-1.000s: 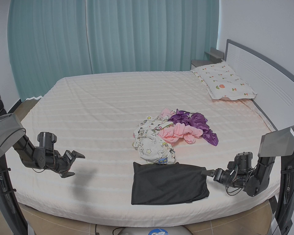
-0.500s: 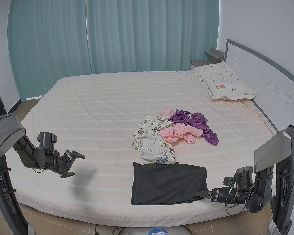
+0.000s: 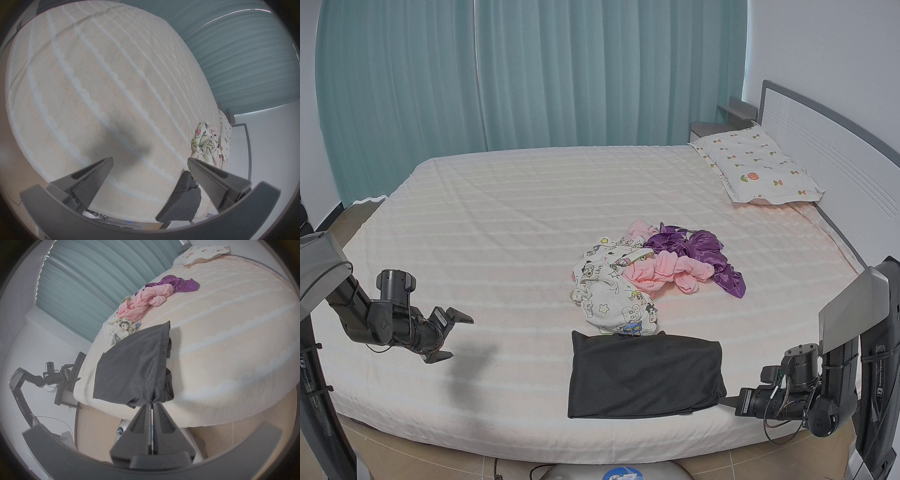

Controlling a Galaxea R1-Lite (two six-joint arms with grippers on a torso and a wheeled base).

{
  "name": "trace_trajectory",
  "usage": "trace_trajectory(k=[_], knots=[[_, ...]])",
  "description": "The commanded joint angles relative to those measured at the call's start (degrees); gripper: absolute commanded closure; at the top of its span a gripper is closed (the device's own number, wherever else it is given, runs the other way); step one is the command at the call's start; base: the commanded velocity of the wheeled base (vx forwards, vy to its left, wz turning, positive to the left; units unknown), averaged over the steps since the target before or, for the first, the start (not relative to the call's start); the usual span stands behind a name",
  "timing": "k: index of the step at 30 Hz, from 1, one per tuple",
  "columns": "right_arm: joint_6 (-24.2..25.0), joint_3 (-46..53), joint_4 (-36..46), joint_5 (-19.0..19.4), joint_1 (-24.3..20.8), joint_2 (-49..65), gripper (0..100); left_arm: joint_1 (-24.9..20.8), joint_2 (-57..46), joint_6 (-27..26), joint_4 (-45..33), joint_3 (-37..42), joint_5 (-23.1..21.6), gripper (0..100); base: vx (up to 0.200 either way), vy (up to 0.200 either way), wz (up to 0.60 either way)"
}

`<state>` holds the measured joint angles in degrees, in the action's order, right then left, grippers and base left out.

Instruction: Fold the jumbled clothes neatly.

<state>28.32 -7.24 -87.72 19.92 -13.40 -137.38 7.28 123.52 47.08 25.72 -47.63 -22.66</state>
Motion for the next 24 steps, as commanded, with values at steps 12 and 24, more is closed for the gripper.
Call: trace_trajectory(k=[12,24], knots=[[-1.5,4.9,-2.2,0.0,2.2,0.2,100,0.0,0.1,0.0,0.0,0.0,0.0,0,0.0,0.0,0.0],[-1.2,4.4,-2.3,0.1,2.4,1.7,0,0.0,0.0,0.0,0.0,0.3,0.0,0,0.0,0.0,0.0]])
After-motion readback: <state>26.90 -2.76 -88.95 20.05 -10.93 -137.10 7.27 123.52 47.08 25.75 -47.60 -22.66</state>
